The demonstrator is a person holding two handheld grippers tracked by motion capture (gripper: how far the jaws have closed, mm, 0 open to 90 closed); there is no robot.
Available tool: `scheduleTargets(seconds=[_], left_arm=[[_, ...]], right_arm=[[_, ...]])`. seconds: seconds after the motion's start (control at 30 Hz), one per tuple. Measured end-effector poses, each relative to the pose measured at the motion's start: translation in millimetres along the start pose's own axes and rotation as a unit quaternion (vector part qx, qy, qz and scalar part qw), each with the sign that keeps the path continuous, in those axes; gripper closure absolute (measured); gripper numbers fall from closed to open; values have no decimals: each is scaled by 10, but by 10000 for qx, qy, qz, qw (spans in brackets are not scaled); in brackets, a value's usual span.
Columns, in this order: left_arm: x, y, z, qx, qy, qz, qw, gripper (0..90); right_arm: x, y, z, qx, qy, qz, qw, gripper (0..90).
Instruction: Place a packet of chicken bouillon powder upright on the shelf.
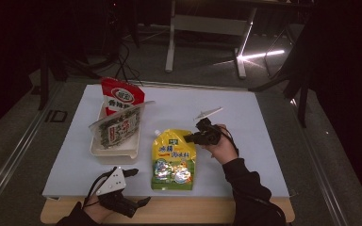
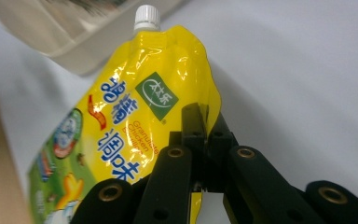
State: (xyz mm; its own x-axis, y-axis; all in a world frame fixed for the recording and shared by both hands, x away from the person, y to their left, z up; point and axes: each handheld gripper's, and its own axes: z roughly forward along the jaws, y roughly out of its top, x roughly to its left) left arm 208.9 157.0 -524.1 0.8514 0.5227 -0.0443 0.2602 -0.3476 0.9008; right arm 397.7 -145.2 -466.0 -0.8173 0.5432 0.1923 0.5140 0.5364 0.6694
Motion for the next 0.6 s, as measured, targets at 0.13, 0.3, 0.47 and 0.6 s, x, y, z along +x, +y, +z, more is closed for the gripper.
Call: scheduleTargets(seconds=[0.13,0.3,0.47,0.6], left_arm=[[-6,-3,2,-8,-5,-4,10000,19],[0,-7,4,6,2,0,10000,19],[3,-11,1,3,35,18,10000,19],[-1,-8,-3,-1,28,30,10000,19]], right_arm=[[116,51,-150,-208,130,-168,9996,900],[225,92,-229,-216,65,-570,9981,900],[341,149,-361,-408,370,-803,9952,900],[479,185,-421,-443,429,-981,9933,900]])
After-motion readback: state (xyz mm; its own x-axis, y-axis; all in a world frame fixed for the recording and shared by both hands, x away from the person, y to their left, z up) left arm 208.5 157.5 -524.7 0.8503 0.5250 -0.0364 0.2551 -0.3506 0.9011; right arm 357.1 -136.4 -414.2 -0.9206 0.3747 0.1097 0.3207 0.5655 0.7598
